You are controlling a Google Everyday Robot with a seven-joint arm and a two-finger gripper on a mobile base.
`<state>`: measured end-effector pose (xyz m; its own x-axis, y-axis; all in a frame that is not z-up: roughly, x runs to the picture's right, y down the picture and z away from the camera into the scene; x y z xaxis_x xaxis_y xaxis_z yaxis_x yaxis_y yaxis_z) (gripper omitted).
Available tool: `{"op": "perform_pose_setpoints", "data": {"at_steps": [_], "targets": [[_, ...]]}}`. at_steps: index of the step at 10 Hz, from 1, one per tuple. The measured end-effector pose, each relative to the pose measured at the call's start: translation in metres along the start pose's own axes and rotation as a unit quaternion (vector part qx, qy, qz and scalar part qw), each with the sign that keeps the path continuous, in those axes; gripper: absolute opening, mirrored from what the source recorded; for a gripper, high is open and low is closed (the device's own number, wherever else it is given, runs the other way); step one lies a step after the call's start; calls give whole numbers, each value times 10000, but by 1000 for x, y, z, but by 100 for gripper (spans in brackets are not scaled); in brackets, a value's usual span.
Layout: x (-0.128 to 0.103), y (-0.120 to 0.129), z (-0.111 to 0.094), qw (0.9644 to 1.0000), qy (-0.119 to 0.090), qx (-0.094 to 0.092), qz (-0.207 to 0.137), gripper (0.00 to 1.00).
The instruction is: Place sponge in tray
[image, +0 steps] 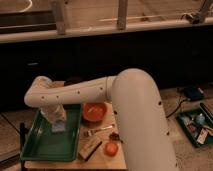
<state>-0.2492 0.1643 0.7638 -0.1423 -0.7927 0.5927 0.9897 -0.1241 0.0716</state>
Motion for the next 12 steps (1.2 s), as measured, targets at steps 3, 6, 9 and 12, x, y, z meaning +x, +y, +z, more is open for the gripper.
{"op": "perform_pose_setpoints", "data": {"at_steps": [3,6,9,12], "targets": [[4,-4,-2,10000,-12,-49,-27,80],[7,-10,-3,10000,-21,-82,-35,80],[8,-13,-3,10000,-27,-75,-22,80],[10,-14,-4,10000,-5,-67,-28,80]]}}
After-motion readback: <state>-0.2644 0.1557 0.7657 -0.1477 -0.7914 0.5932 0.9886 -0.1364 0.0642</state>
